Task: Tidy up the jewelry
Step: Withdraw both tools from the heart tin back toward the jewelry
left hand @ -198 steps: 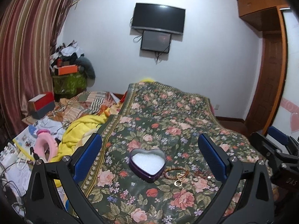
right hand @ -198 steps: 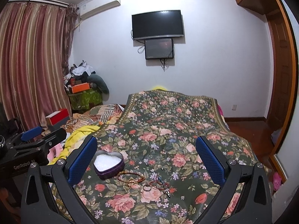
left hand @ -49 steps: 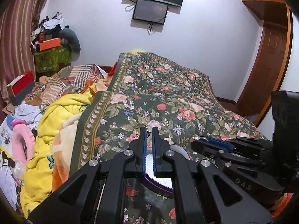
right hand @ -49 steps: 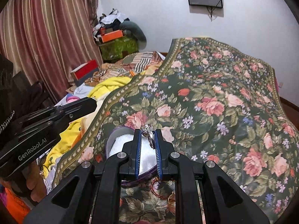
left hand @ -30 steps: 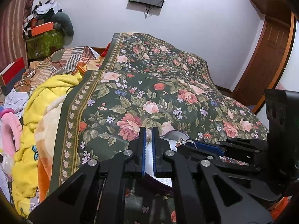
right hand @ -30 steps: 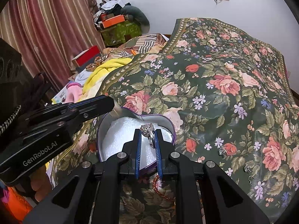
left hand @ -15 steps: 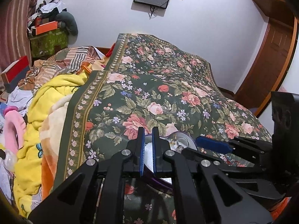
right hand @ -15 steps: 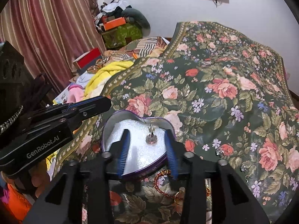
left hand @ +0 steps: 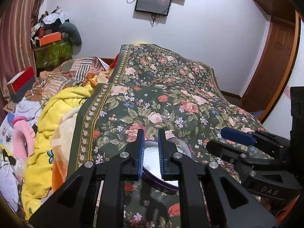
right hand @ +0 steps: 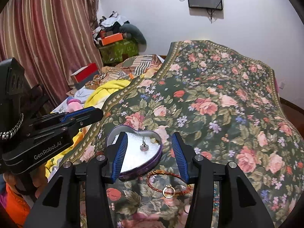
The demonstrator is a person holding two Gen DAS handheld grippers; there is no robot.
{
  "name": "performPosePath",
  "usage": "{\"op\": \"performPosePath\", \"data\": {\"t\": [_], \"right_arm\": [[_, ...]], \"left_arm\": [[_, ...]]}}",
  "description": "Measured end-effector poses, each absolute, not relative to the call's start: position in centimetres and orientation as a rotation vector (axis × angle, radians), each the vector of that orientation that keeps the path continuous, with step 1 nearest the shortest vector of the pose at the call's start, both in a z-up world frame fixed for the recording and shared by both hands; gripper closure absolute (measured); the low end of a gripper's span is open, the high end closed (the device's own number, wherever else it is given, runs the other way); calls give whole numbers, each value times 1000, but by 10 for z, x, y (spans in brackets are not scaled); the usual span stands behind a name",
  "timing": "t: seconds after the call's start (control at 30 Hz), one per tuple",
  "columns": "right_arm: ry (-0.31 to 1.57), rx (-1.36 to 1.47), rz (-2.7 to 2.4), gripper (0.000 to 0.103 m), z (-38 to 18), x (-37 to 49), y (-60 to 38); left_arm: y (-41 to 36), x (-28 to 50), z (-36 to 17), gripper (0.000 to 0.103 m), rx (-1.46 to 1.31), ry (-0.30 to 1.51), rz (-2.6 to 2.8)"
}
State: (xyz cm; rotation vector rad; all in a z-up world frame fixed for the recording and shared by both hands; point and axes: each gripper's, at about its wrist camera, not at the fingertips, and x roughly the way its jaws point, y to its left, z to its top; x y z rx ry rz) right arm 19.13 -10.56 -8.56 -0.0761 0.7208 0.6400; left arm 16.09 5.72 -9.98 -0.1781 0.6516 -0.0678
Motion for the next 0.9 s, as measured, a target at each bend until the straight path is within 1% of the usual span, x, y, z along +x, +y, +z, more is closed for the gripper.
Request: {"op": "performPosePath", "data": {"t": [0.03,0.07,0.1,0.23,0.3,0.4,0.5,0.9], "right_arm": [[714,-73,636,59,-83,190,-109],[707,-71,630,59,-81,188,-112],[701,-70,625,58,-79,187,-115],[678,-65,595,58,-72,181,-129],[668,-62,579,58,-69,179,-138],[656,-63,544,56,-66,174,-154],[651,-58,511,55,-66,170,-172],[710,-58,399,55,-85,161,-229]], "left_arm": [[55,159,-97,83,-171,645,-67],[53,157,-95,77,-166,639,-66],[50,153,-91,73,-156,628,-63],[37,144,-81,67,-124,608,-67],[32,141,-77,59,-116,602,-73],[21,134,-72,53,-91,593,-80],[8,128,-72,47,-68,598,-97],[-35,132,-108,46,-46,743,-190]]}}
